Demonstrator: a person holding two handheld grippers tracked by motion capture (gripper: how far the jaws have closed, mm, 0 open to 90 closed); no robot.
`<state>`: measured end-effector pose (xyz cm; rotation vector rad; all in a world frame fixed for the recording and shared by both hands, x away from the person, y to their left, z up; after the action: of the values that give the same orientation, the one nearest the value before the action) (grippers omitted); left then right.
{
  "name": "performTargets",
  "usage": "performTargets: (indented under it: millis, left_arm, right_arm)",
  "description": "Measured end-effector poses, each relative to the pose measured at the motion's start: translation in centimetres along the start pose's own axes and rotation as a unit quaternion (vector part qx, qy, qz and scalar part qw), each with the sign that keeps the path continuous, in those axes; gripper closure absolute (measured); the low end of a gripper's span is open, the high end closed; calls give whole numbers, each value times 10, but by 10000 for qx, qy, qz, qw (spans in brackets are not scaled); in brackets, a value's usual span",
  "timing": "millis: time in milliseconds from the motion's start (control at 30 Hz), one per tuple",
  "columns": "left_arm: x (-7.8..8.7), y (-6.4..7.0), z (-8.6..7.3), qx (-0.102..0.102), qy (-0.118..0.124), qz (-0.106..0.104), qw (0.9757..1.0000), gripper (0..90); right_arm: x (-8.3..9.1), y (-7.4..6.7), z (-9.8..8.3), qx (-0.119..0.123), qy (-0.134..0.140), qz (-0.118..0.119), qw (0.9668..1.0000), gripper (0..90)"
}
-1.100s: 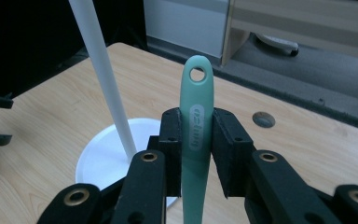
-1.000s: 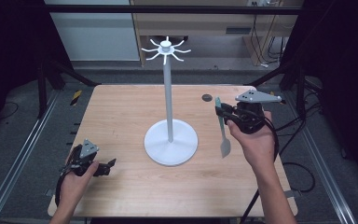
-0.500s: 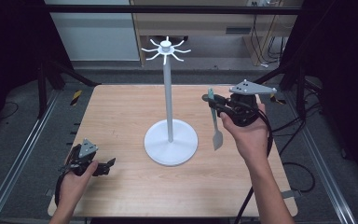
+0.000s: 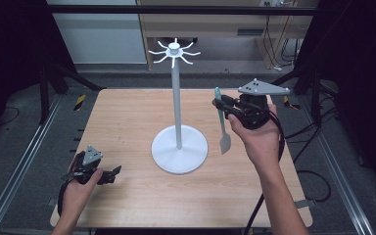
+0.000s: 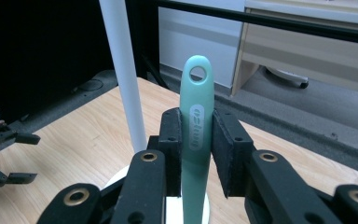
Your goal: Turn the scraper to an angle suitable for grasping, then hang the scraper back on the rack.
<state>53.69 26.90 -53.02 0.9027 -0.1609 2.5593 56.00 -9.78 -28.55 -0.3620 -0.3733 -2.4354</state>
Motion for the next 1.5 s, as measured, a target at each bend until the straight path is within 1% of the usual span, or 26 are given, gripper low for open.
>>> performTargets:
  millis: [133,433,567,767,1100,1500]
  left_arm:
    - [0,0,-1,-5,-16,14,10000,41]
    - [0,-1,-1,-3,-30,24,10000,41]
    - [0,-1,-1,-5,-21,27,10000,41]
    - [0,-1,0,10,-7,29,10000,40]
    - [0,-1,-1,-2,-21,34,10000,40]
    - [0,-1,-1,-1,-18,29,10000,40]
  right_arm:
    - [2,-3,8,-2,101,26,9999,744]
    - [0,-7,17,22,158,70,9998,744]
    - [-1,-7,19,26,188,80,9998,744]
    - [1,-8,23,-43,288,102,9995,744]
    - [2,-7,27,-63,340,103,9993,744]
    - [1,-11,39,-75,480,126,9987,744]
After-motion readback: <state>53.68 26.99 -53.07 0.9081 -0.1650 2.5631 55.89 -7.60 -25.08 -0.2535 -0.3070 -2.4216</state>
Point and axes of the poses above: each handheld gripper's, and its own axes: x roughly backward along the jaws, z roughly out of its top, y roughly to its right, the point moved 10 cm from there along -x, roughly forward along the jaws, and after that the axes turned 11 degrees about x, right-handed, at the moved point
